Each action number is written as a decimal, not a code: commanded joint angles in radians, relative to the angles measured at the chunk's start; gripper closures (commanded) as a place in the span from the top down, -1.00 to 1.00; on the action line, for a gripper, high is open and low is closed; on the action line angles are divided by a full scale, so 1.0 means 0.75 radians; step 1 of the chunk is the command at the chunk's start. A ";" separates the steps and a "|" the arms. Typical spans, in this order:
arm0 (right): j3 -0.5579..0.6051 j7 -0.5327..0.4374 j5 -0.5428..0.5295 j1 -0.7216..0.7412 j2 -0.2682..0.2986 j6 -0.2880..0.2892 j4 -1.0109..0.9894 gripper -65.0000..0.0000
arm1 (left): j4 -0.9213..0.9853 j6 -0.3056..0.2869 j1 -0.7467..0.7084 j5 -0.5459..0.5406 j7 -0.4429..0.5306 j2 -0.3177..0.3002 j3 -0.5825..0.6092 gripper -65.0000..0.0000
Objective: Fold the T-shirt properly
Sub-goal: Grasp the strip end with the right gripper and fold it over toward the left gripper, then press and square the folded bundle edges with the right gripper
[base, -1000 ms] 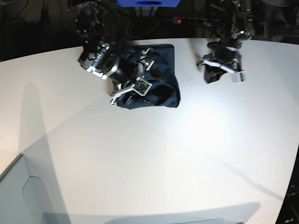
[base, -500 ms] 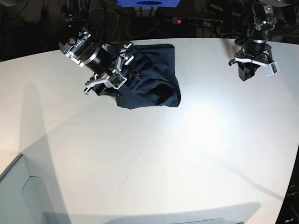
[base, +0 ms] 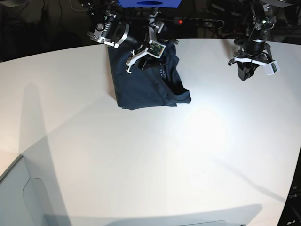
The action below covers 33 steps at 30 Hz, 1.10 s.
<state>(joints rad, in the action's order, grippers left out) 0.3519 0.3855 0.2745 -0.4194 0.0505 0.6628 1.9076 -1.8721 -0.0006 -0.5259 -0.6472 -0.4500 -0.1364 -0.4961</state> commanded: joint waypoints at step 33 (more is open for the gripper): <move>-0.564 -0.040 -0.036 0.364 -0.101 -0.007 -0.218 0.33 | -0.025 -0.008 -0.014 -0.010 0.024 -0.011 -0.009 -0.62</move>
<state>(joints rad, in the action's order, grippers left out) -0.0715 0.3805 0.2653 -0.1547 -0.0250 0.6609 1.7283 -1.8721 -0.0010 -0.5316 -0.6476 -0.4496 -0.1364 -0.4953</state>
